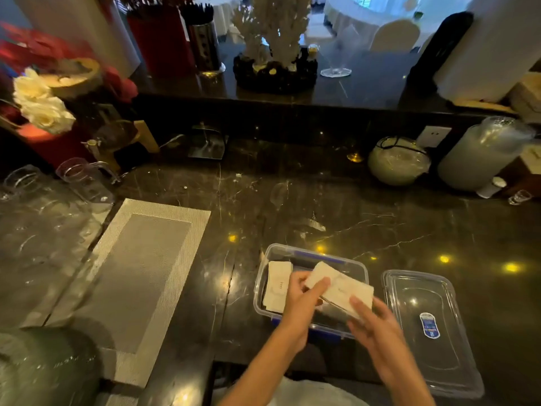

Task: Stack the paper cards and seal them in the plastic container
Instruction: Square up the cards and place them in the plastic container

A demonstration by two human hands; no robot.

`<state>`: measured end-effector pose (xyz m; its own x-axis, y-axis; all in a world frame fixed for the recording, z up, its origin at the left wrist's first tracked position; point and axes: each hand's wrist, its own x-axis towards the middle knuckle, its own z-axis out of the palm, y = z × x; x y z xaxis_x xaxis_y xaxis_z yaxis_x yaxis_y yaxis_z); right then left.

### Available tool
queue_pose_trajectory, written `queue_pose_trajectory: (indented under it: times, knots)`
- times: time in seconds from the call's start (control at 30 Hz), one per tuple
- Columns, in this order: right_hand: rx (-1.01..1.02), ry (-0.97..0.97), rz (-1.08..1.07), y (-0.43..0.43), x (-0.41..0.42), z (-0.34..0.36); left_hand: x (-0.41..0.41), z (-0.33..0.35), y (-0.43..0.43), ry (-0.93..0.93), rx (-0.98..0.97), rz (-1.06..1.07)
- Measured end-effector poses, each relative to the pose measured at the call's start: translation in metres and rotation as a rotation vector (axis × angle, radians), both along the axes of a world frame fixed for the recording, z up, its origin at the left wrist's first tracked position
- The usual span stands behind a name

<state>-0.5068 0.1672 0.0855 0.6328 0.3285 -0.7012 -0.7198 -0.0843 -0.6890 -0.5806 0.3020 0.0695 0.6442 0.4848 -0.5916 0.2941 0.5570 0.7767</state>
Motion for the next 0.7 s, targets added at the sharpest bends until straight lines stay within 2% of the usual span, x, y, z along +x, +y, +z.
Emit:
queue_pose_trajectory:
  times: [0.1,0.23,0.33,0.47,0.57,0.7]
  knots:
    - [0.082,-0.042,-0.098,0.001,0.024,0.001,0.002,-0.006,-0.001,0.034,0.022,-0.091]
    - [0.179,0.03,-0.145,0.027,0.032,0.0,0.017,-0.005,0.001,0.108,0.116,-0.279]
    - [0.159,0.006,-0.036,0.047,0.038,-0.004,0.027,-0.006,0.01,0.167,0.162,-0.328]
    - [0.066,-0.039,0.233,0.065,0.051,-0.016,0.028,-0.014,0.021,0.243,0.231,-0.309]
    - [-0.015,-0.078,0.237,0.066,0.057,-0.032,0.026,-0.02,0.036,0.265,0.192,-0.424]
    - [-0.078,-0.087,0.269,0.06,0.056,-0.048,0.019,-0.036,0.049,0.323,0.08,-0.443]
